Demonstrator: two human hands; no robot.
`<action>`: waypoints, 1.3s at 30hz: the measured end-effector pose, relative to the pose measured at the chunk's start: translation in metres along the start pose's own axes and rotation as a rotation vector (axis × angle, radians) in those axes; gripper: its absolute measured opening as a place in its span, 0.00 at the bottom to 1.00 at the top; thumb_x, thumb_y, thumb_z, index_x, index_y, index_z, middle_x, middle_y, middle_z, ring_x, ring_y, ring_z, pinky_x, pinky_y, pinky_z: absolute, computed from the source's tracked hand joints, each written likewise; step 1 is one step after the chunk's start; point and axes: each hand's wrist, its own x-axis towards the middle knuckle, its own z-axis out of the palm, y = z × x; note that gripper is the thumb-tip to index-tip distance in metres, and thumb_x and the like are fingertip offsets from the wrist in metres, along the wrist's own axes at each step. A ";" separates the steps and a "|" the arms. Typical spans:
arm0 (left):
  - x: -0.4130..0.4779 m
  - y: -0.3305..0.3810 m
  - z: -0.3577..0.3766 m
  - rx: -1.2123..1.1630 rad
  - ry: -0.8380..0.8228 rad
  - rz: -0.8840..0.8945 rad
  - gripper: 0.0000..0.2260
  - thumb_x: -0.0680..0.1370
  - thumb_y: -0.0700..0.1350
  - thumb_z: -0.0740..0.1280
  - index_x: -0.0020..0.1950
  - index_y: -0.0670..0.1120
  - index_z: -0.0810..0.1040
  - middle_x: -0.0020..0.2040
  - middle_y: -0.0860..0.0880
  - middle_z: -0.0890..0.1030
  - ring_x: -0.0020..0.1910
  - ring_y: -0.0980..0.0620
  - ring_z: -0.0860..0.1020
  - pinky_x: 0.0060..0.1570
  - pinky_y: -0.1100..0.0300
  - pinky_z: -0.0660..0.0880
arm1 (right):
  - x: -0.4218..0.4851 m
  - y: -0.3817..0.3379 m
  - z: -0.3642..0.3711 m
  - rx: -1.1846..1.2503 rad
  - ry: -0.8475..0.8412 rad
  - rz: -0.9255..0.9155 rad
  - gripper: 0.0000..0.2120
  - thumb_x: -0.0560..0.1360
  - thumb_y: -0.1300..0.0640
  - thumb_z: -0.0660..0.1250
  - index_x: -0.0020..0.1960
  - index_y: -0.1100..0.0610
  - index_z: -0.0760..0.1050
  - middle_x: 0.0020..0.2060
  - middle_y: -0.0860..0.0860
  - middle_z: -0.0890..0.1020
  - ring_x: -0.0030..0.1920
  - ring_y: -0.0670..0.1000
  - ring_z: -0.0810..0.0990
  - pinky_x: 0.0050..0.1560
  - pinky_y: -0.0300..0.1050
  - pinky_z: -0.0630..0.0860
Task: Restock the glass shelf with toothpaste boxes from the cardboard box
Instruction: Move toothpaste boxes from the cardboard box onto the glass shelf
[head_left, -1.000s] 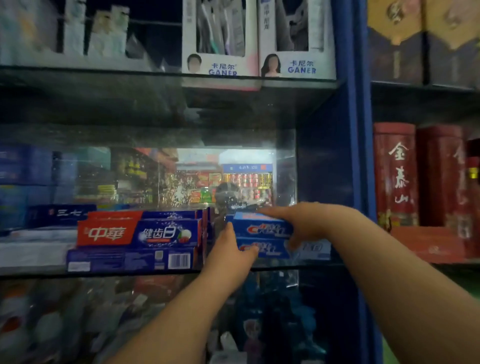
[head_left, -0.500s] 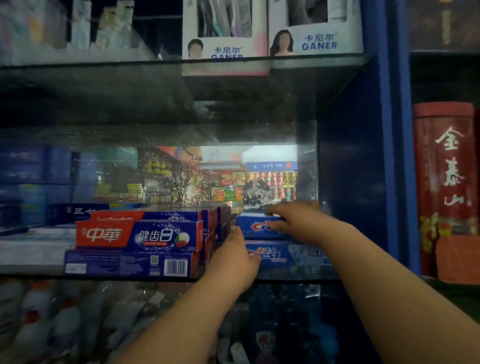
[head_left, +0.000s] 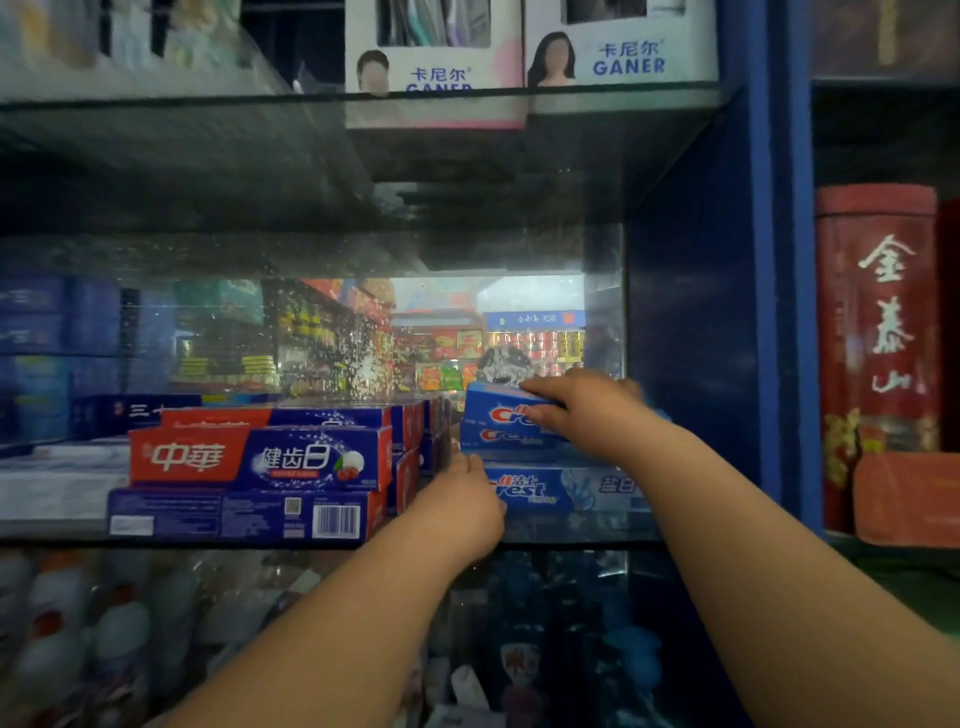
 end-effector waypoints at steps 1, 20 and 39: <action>0.002 0.000 0.000 -0.008 -0.003 -0.007 0.30 0.81 0.51 0.58 0.78 0.42 0.49 0.77 0.45 0.55 0.71 0.46 0.64 0.71 0.52 0.64 | 0.001 -0.001 0.001 -0.027 -0.007 0.005 0.21 0.80 0.40 0.55 0.73 0.39 0.62 0.65 0.51 0.74 0.66 0.56 0.70 0.64 0.54 0.61; -0.002 -0.004 0.003 -0.121 -0.067 -0.037 0.34 0.82 0.55 0.54 0.78 0.43 0.38 0.78 0.47 0.34 0.78 0.48 0.40 0.75 0.49 0.43 | 0.041 -0.005 0.046 0.037 -0.250 0.047 0.22 0.82 0.56 0.54 0.75 0.44 0.60 0.73 0.53 0.66 0.67 0.59 0.70 0.67 0.54 0.67; -0.147 -0.102 -0.032 -0.794 0.686 0.216 0.18 0.81 0.44 0.60 0.70 0.48 0.70 0.65 0.54 0.75 0.63 0.63 0.72 0.62 0.73 0.65 | -0.074 -0.156 0.024 0.767 0.257 -0.256 0.15 0.80 0.57 0.59 0.63 0.51 0.76 0.53 0.51 0.84 0.52 0.50 0.82 0.60 0.53 0.75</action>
